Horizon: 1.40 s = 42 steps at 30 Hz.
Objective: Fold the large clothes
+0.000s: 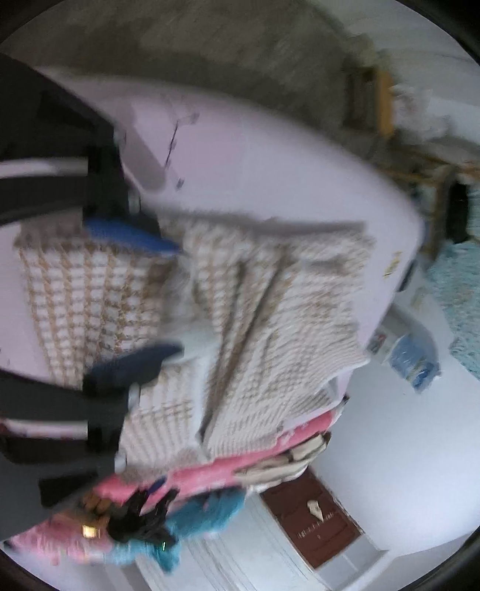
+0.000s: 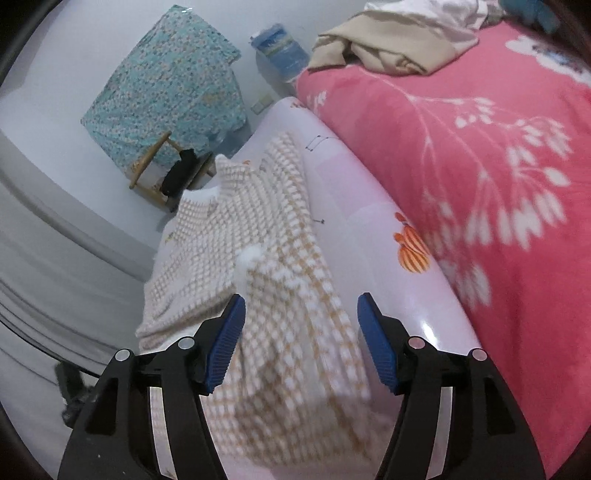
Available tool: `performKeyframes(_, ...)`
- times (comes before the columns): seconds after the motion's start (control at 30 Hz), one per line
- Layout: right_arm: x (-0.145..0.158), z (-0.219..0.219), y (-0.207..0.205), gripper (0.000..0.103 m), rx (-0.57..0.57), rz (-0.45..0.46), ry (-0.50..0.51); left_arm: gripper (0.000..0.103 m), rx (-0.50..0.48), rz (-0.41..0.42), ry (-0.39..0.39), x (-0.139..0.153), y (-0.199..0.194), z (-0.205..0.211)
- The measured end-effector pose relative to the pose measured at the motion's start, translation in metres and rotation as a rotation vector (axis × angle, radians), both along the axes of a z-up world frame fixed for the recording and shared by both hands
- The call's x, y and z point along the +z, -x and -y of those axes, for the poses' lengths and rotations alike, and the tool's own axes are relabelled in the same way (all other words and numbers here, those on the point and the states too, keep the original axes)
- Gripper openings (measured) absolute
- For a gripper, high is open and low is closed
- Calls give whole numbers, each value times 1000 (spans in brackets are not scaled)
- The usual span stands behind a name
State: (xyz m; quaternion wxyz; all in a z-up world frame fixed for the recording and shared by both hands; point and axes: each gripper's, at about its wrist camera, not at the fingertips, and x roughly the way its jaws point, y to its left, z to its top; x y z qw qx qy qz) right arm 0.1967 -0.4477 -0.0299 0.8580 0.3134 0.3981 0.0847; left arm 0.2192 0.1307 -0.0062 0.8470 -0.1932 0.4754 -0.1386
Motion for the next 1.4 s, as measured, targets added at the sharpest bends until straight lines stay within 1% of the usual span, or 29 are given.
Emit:
performKeyframes(0.07,2,-1,15,64,-4,2,25,61,-7,43,-32,11,9,1)
performKeyframes(0.17,4,-3,33,69,-6,-3,51,63,-27,61,-43,20,25,4)
performKeyframes(0.23,6,-6,43,73,-8,-2,68,65,-55,72,-73,23,38,12)
performKeyframes(0.3,6,-9,53,77,-8,-2,80,69,-96,85,-107,23,56,24)
performKeyframes(0.37,6,-12,65,80,-7,-6,83,72,-138,84,-125,19,71,34)
performKeyframes(0.5,-1,-18,80,81,-3,-28,82,74,-213,39,-164,-2,97,57)
performKeyframes(0.63,-10,-24,89,81,0,-57,81,74,-246,-7,-163,-22,110,68)
performKeyframes(0.73,-16,-28,95,81,6,-76,66,74,-243,-47,-124,-35,114,69)
performKeyframes(0.87,-21,-34,98,81,21,-89,64,73,-215,-87,-70,-53,114,64)
performKeyframes(1.07,-27,-36,96,81,18,-96,54,73,-126,-46,27,-57,109,52)
performKeyframes(1.13,-33,-34,93,81,5,-107,41,73,-85,-36,79,-57,107,45)
performKeyframes(1.17,-36,-32,92,81,-5,-111,26,73,-60,-35,116,-58,105,40)
performKeyframes(1.23,-39,-28,90,81,-14,-103,-16,73,-11,-29,184,-61,101,32)
performKeyframes(1.4,-41,-20,84,80,-55,-78,-81,73,99,-20,318,-65,96,19)
